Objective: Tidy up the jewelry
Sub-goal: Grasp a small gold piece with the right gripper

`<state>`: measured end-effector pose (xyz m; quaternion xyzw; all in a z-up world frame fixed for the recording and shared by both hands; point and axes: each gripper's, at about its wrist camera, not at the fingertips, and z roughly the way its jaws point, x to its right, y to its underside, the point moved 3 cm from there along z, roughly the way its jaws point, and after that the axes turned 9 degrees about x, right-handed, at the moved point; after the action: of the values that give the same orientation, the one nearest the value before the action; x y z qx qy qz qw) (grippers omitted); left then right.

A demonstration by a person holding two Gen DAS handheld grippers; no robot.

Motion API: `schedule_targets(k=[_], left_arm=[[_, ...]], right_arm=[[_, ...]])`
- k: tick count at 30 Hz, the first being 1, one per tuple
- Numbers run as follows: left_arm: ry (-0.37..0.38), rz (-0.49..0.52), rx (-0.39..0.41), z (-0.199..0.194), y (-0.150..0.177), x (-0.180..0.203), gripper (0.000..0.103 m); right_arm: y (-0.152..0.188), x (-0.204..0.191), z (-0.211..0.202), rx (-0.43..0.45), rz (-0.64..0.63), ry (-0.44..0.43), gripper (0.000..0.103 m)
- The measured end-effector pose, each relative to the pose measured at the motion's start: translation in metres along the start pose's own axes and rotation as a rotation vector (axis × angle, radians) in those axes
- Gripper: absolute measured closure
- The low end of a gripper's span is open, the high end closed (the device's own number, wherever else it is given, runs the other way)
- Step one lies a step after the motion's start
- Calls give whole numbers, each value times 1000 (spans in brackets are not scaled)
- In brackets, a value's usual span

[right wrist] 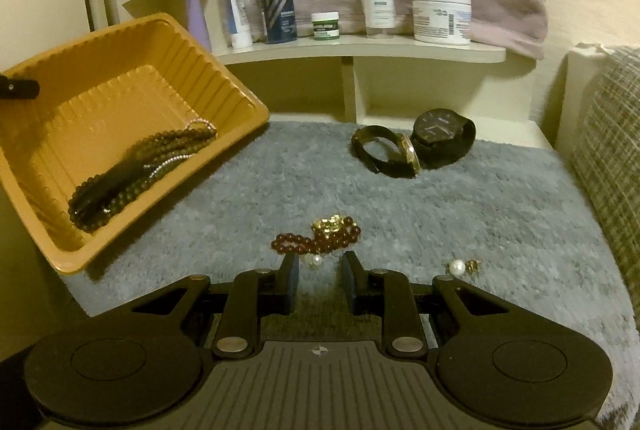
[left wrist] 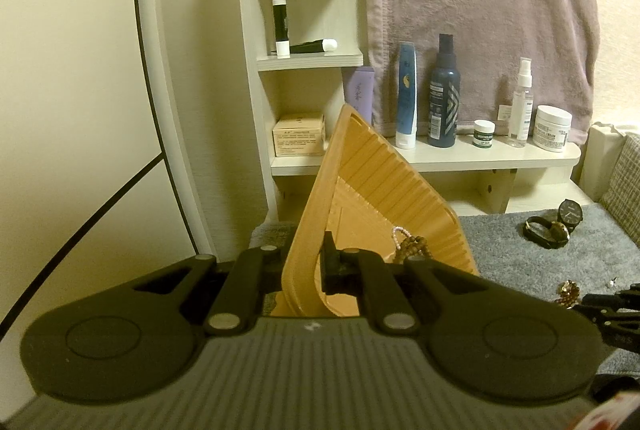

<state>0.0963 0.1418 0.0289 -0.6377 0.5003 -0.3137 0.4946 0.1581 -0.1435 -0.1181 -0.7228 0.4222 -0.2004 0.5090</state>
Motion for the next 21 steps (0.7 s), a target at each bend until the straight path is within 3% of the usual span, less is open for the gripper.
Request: schedule_targets(k=[5,7,9,21], left_arm=[[1,1,0,0,0,0,95],[1,0,0,0,0,0,95],[0,0,0,0,0,0,95],[1,-2,0,0,0,0,95]], right_arm=[[-1,-2,8,0,-23,-9,79],[-2,-3,9,-4,-33,-12,90],[-2,-5,8,-8,-48,-16,94],[-12,-22,-10,50,-113,-20,95]])
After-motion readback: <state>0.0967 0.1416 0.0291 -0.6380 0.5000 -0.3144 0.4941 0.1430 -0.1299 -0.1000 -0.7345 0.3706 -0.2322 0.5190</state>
